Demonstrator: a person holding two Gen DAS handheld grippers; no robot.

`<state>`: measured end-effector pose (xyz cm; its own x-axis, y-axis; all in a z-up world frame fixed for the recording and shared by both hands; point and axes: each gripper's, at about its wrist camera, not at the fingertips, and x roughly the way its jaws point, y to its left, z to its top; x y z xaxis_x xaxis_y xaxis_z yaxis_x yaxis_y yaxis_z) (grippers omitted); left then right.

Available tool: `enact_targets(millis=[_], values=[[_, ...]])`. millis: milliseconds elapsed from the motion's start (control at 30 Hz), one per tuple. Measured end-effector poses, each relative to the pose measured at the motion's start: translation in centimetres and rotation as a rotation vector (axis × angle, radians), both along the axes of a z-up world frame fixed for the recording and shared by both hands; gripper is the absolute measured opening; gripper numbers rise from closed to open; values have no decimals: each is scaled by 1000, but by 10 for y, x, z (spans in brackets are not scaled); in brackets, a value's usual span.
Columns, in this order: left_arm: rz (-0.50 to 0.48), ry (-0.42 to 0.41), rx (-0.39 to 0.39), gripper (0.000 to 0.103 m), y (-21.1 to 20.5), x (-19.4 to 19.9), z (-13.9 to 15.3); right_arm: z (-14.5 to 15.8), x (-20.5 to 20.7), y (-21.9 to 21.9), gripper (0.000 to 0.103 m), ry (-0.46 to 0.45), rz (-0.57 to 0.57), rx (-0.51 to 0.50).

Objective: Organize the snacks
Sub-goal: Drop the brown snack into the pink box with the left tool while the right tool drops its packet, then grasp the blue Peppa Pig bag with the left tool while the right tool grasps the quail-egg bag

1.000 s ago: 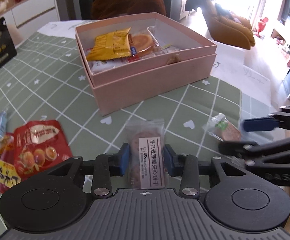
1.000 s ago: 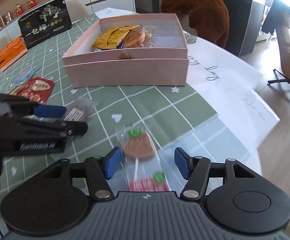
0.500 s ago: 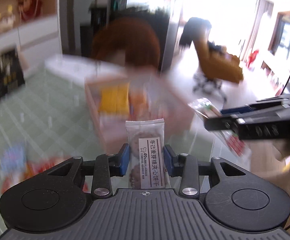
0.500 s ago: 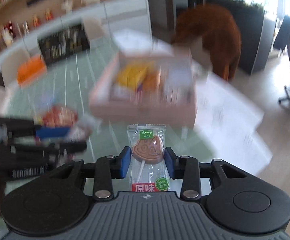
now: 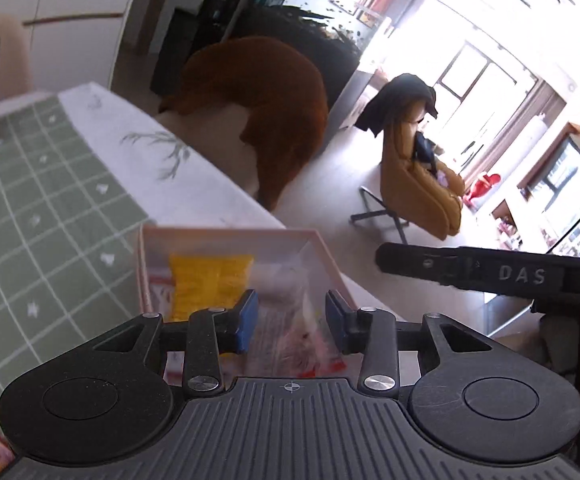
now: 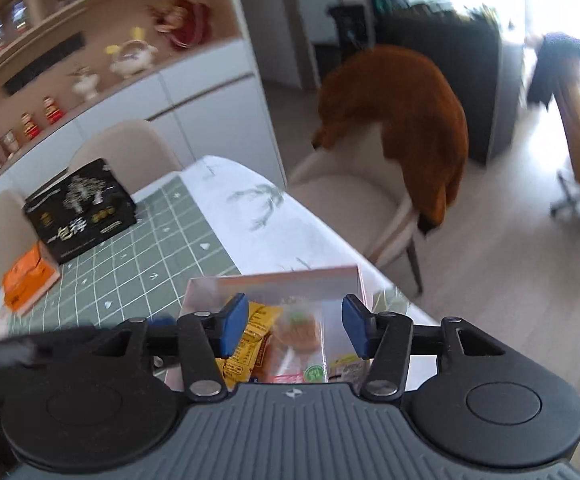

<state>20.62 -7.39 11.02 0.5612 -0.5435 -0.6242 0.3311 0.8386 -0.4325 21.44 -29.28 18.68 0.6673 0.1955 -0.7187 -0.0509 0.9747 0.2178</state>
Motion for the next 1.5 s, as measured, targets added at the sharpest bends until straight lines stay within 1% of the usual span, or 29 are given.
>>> enact_targets(millis=[67,100,133,200,300,367,433,467,500,567,600,633,667,733,800,833,867,933,1000,1033,1100,1200,1267,1300,1367,1433,1500], values=[[21,-4,-8,42,21,-10,-7,-6,-7,-2,53,6,-3,17],[38,-14,-1,42,34,-17,-11,-9,-14,-1,57,-1,5,1],[62,-24,15,42,47,-21,-13,-13,-20,1,60,-6,8,-32],[135,-19,68,42,77,-25,-21,-27,-34,10,61,-13,24,-113],[245,20,138,42,117,-39,-37,-53,-55,26,61,8,81,-198],[306,35,154,42,141,-51,-45,-68,-71,38,61,23,120,-210],[360,46,176,42,159,-65,-55,-81,-83,52,61,30,162,-186],[371,61,182,42,162,-68,-61,-87,-89,60,61,40,179,-165],[365,80,183,42,164,-71,-67,-93,-94,68,61,57,199,-137],[325,114,177,42,158,-75,-78,-104,-101,85,61,91,240,-83],[303,107,170,41,153,-80,-80,-108,-104,93,61,103,251,-66],[285,82,171,40,146,-87,-80,-111,-108,103,61,111,255,-55],[266,80,160,40,141,-96,-79,-114,-110,109,61,118,263,-38],[241,129,104,38,135,-106,-83,-119,-113,117,61,132,274,-11],[198,188,36,36,130,-116,-93,-121,-116,123,61,136,295,-9],[180,211,29,36,128,-120,-98,-121,-118,126,61,133,304,-19],[174,193,27,36,126,-127,-99,-122,-118,127,61,130,307,-29],[170,189,37,36,127,-133,-97,-120,-120,129,61,130,309,-39],[195,168,16,36,134,-136,-90,-121,-119,132,61,138,310,-38],[220,142,2,36,140,-136,-83,-121,-119,133,61,139,309,-42],[306,74,-27,36,157,-134,-68,-121,-121,130,61,137,312,-50],[517,-39,-23,36,189,-120,-50,-120,-124,132,61,131,323,-62],[618,-86,-3,36,211,-101,-45,-118,-126,132,61,122,330,-69],[648,-87,27,36,220,-88,-47,-116,-126,133,61,117,336,-72],[667,-49,86,36,234,-61,-53,-113,-125,138,61,110,351,-81],[660,-19,130,36,239,-39,-65,-110,-123,146,61,101,368,-85],[631,27,152,36,240,-27,-77,-107,-119,155,63,97,387,-82]])
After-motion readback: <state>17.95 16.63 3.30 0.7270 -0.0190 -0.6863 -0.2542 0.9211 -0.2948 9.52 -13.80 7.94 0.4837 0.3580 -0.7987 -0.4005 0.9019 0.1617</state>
